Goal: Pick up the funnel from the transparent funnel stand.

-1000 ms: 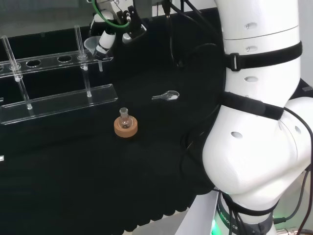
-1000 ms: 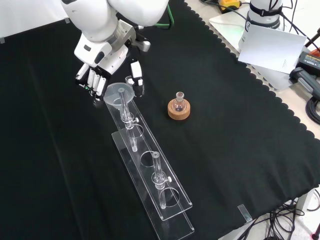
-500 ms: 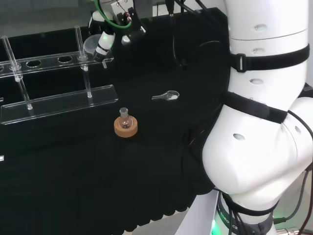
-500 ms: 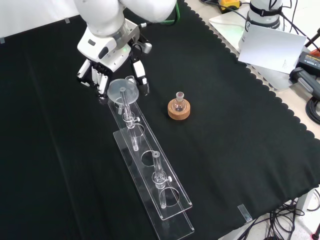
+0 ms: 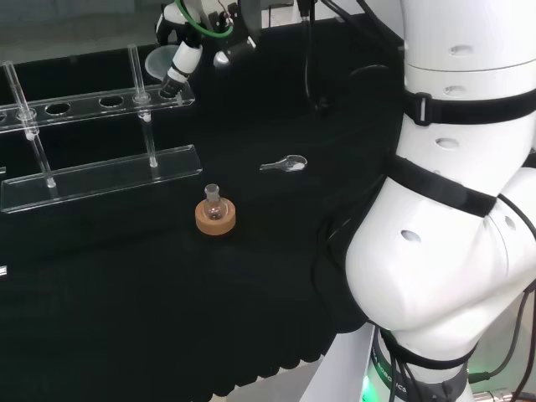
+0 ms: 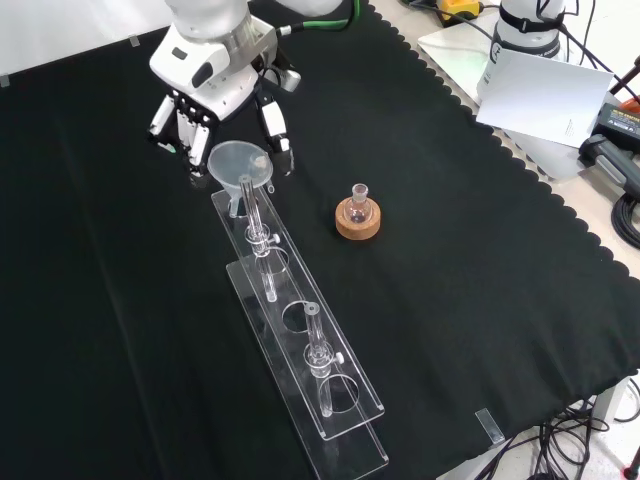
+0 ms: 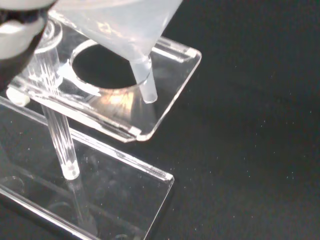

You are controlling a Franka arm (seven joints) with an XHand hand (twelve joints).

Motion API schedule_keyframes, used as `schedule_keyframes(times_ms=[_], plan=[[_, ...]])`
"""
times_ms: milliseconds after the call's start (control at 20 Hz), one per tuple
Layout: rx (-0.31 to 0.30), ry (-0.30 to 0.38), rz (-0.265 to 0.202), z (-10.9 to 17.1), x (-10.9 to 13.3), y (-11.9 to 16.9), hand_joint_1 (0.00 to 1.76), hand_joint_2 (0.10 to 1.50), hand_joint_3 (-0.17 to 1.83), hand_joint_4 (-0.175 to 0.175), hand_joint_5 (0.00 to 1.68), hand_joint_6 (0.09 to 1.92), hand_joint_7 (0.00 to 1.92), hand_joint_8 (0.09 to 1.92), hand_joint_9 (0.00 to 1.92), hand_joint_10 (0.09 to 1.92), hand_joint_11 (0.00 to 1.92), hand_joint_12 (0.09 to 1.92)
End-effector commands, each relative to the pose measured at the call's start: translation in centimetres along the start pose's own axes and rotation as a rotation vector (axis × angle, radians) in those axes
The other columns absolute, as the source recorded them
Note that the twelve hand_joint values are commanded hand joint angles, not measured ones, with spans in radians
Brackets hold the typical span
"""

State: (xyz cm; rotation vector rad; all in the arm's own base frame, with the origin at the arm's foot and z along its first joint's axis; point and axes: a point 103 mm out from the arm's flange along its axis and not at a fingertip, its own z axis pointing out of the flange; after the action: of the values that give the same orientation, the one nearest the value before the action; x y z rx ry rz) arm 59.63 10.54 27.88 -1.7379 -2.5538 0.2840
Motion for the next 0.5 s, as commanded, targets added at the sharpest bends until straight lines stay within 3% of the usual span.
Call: schedule_keyframes(times_ms=[50,500], plan=[[-0.013,0.017,0.024,-1.4,-0.7,-1.1,0.93,0.49,0.64,0.137,1.02,0.55,1.34,0.41,1.21,0.24,0.39,1.40],[-0.051,0.049,0.031,-3.5,-1.1,-2.4,0.95,0.47,0.76,0.126,1.04,0.53,1.35,0.40,1.24,0.20,0.44,1.38]])
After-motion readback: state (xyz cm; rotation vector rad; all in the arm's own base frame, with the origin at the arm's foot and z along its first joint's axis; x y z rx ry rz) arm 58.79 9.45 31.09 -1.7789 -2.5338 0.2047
